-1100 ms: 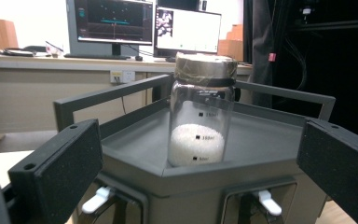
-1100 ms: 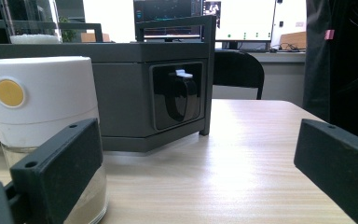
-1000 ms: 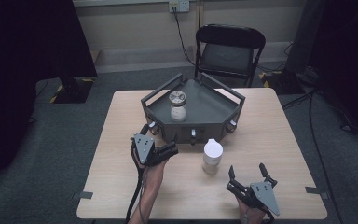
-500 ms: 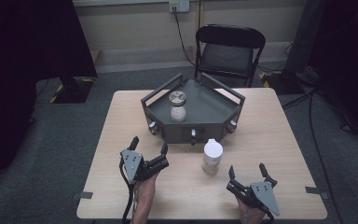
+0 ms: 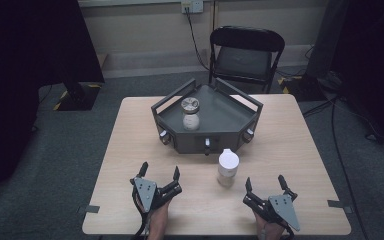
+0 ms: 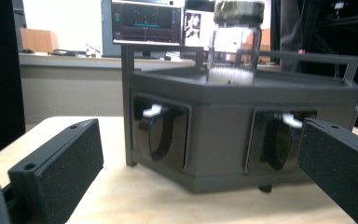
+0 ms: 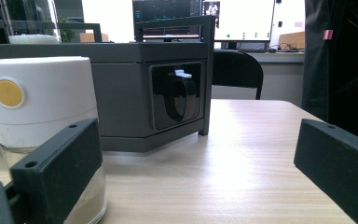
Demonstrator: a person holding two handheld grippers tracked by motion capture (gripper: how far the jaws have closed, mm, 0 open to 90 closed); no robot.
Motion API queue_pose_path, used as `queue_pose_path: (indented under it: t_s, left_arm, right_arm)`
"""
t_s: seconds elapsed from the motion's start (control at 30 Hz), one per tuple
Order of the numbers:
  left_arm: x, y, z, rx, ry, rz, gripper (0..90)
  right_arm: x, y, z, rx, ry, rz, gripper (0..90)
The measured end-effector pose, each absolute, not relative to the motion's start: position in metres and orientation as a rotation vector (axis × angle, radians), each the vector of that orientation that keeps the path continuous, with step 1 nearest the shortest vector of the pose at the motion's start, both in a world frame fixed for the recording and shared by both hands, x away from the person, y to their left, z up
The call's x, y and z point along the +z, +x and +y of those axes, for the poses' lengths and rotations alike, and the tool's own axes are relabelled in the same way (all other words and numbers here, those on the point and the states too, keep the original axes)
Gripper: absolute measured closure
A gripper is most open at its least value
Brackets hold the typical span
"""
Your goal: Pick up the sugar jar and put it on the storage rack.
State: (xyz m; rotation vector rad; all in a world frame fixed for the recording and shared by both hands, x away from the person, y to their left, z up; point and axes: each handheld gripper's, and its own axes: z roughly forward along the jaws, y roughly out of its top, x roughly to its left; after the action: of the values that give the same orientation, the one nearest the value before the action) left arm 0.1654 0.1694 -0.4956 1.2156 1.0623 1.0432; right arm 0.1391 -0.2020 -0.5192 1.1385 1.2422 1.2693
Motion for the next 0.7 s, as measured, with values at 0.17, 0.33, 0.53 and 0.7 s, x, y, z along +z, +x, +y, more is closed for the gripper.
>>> queue_pose_path:
  t_s: [0.17,0.33,0.53,0.7]
  left_arm:
    - [-0.507,0.160,0.173,1.037,1.199,1.083,0.0]
    - [-0.513,0.160,0.176,1.034,1.213,1.100,0.0]
    - [-0.517,0.158,0.177,1.038,1.220,1.109,0.0]
    - [-0.521,0.157,0.179,1.042,1.217,1.107,0.0]
  right_arm:
    - [-0.519,0.139,-0.202,1.269,1.138,1.242,0.0]
    - [-0.519,0.139,-0.202,1.269,1.138,1.243,0.0]
    - [-0.519,0.139,-0.203,1.271,1.137,1.245,0.0]
    - [-0.519,0.139,-0.203,1.272,1.136,1.247,0.0]
